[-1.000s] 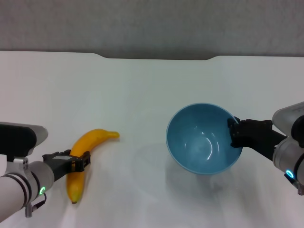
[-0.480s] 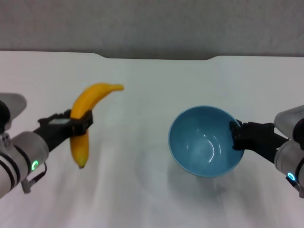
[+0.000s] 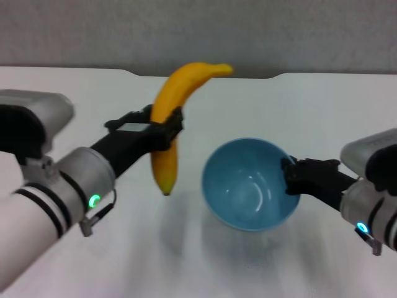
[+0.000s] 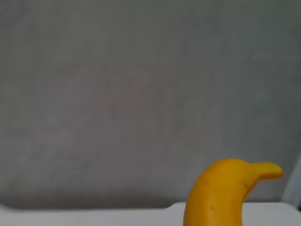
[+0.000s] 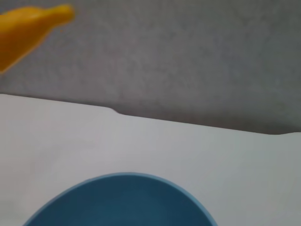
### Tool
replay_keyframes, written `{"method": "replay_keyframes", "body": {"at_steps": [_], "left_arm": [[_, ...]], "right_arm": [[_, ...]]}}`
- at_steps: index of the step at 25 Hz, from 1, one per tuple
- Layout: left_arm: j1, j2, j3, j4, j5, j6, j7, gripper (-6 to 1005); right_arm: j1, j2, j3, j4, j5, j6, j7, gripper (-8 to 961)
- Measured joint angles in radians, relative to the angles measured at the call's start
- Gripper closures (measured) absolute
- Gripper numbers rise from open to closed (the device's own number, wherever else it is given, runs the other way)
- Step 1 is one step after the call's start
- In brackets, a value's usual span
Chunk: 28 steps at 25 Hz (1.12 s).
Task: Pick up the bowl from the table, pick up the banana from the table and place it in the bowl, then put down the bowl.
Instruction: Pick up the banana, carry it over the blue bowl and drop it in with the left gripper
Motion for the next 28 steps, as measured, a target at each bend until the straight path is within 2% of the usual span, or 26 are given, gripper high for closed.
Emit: {"method": "replay_keyframes", "body": {"at_steps": [4,13,22,28], "left_arm": [[-0.013,0.000,0.093,0.021,0.001,0.107,0.071,416],[-0.085,0.001,0.157,0.138,-0.046,0.246,0.053,398],[-0.144,0.001,0.211,0.193,-0.051,0.263,0.003,381],[-0.159,-0.003,0.219,0.218,-0.051,0.265,0.001,369]], "right_arm": [[0.036,0.000,-0.027,-0.015,0.029,-0.002,0.000,917],[0.056,0.002,-0.054,-0.003,0.030,-0.003,0.001,916],[0.080,0.000,-0.044,-0.020,0.055,-0.009,0.008,916],[0.086,0.000,-0.044,-0.013,0.065,-0.015,0.010,916]]}}
